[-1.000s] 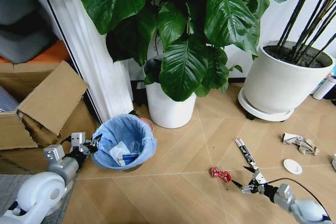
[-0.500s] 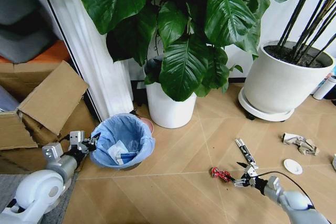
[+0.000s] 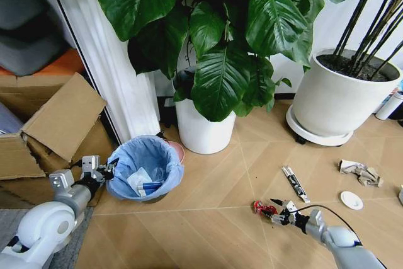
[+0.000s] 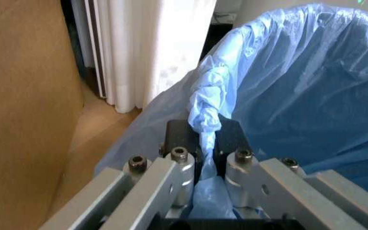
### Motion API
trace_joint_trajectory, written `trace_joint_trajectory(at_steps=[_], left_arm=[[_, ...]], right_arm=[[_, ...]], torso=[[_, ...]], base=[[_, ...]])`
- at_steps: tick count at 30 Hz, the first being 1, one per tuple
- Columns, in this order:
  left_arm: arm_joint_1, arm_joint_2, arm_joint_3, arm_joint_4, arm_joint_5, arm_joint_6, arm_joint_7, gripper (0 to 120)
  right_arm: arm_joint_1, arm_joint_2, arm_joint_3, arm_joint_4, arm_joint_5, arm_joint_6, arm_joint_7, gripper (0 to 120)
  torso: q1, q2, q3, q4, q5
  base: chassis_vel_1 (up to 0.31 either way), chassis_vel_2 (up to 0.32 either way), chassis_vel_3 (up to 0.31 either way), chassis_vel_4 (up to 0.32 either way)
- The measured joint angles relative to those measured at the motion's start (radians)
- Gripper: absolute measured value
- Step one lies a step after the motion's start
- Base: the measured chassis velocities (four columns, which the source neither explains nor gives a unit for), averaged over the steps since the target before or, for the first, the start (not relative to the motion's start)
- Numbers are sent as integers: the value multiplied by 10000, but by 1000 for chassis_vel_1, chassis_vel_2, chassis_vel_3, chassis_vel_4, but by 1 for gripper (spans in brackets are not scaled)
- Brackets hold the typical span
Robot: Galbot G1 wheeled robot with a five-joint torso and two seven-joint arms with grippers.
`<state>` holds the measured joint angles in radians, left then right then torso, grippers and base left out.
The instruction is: Pick up the trash bin and place the garbage on the floor into it.
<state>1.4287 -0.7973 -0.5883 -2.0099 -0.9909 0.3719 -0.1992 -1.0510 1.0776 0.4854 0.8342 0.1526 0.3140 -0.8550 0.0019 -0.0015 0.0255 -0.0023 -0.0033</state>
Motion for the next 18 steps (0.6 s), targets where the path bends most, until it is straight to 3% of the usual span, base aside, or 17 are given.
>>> trace_joint_trajectory(at_steps=[5,8,13,18], left_arm=[[-16,-6,24,5,0,3,0,1],[-27,-2,34,6,0,11,-11,1],[8,-18,32,-2,0,14,-22,1],[27,-30,26,-17,5,15,-25,1]], right_arm=[[-45,-19,11,-4,5,-13,-45,39],[-73,-17,7,-11,3,-31,-138,20],[-80,-9,11,-52,-1,-38,-191,9],[-90,-7,15,-53,-3,-51,-231,8]], torso=[[0,0,0,0,3],[0,0,0,0,3],[0,0,0,0,1],[0,0,-1,0,1]], base=[[0,0,0,0],[0,0,0,0],[0,0,0,0],[0,0,0,0]])
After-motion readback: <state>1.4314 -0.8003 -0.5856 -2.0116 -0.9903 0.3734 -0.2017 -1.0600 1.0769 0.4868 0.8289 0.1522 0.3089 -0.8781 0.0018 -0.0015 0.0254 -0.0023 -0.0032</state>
